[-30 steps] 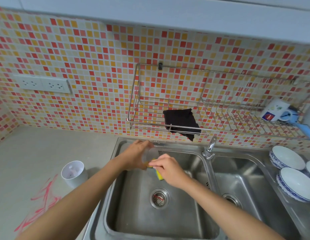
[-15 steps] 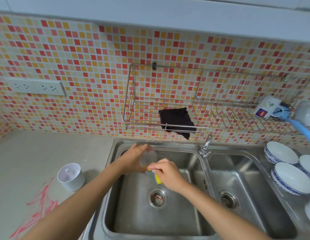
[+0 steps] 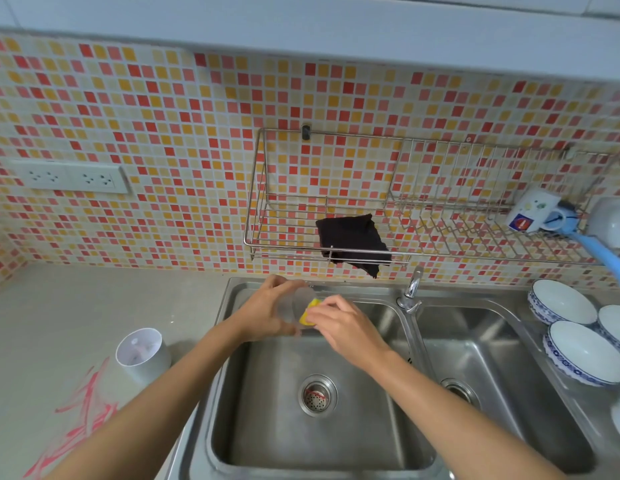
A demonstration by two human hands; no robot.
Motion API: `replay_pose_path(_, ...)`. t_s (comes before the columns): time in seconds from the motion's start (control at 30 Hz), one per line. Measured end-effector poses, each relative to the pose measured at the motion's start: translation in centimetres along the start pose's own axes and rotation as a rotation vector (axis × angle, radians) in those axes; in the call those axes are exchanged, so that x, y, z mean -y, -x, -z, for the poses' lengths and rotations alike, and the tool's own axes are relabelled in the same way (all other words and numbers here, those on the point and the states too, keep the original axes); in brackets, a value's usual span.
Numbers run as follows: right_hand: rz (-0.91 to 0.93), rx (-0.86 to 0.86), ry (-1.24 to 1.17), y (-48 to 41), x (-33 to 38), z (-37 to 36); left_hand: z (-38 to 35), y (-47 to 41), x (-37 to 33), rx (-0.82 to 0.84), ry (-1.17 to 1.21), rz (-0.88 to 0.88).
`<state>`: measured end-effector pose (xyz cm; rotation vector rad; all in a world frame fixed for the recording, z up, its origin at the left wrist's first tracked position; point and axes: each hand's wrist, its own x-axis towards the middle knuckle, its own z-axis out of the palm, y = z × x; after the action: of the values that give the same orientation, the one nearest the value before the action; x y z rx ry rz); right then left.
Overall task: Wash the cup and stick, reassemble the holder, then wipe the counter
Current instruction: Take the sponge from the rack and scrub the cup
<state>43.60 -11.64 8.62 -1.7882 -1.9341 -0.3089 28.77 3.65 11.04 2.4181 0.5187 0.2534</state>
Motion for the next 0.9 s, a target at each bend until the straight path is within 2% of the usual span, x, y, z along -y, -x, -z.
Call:
replay_pose_path(0.13, 0.013, -0.053, 0.0, -0.9, 0.5, 0.7, -0.2, 0.1, -0.7, -0.08, 0.038, 0.009)
replay_pose_path(0.23, -0.001, -0.029, -0.023, -1.5, 1.1, 1.1, -0.2, 0.2, -0.4, -0.163, -0.013, 0.004)
replay_pose_path(0.3, -0.077, 0.092, -0.128, -1.6, 1.7, 0.7, -0.2, 0.2, 0.0, -0.172, -0.156, -0.001)
replay_pose_path(0.37, -0.11, 0.218, -0.187, -1.6, 1.7, 0.2, -0.3, 0.2, 0.4, -0.109, -0.252, -0.023)
replay_pose_path(0.43, -0.067, 0.296, -0.122, -1.8, 1.3, 0.7, -0.8, 0.0, 0.8, -0.063, -0.261, -0.067)
replay_pose_path(0.5, 0.074, 0.218, 0.087, -2.2, 0.7, 1.4, -1.1, -0.2, 0.8, -0.058, -0.275, -0.091)
replay_pose_path(0.57, 0.121, 0.136, 0.216, -2.2, 0.4, 1.6, -1.1, -0.4, 0.6, -0.06, -0.276, -0.093)
replay_pose_path(0.63, 0.05, 0.07, 0.201, -1.6, 0.6, 0.9, -1.0, -0.7, 0.3, -0.068, -0.265, -0.112)
replay_pose_path(0.7, -0.132, 0.043, -0.031, -0.9, 1.6, -0.1, -0.8, -0.7, 0.1, -0.072, -0.256, -0.121)
replay_pose_path(0.77, -0.399, 0.08, -0.349, -0.5, 2.8, -0.5, -0.9, -0.7, 0.4, -0.062, -0.265, -0.103)
replay_pose_path(0.8, -0.452, 0.095, -0.406, -0.5, 3.1, -0.7, -1.1, -0.6, 0.6, -0.061, -0.271, -0.089)
replay_pose_path(0.9, -0.31, 0.136, -0.267, -0.5, 2.4, -0.1, -1.6, -0.2, 0.9, -0.082, -0.28, -0.076)
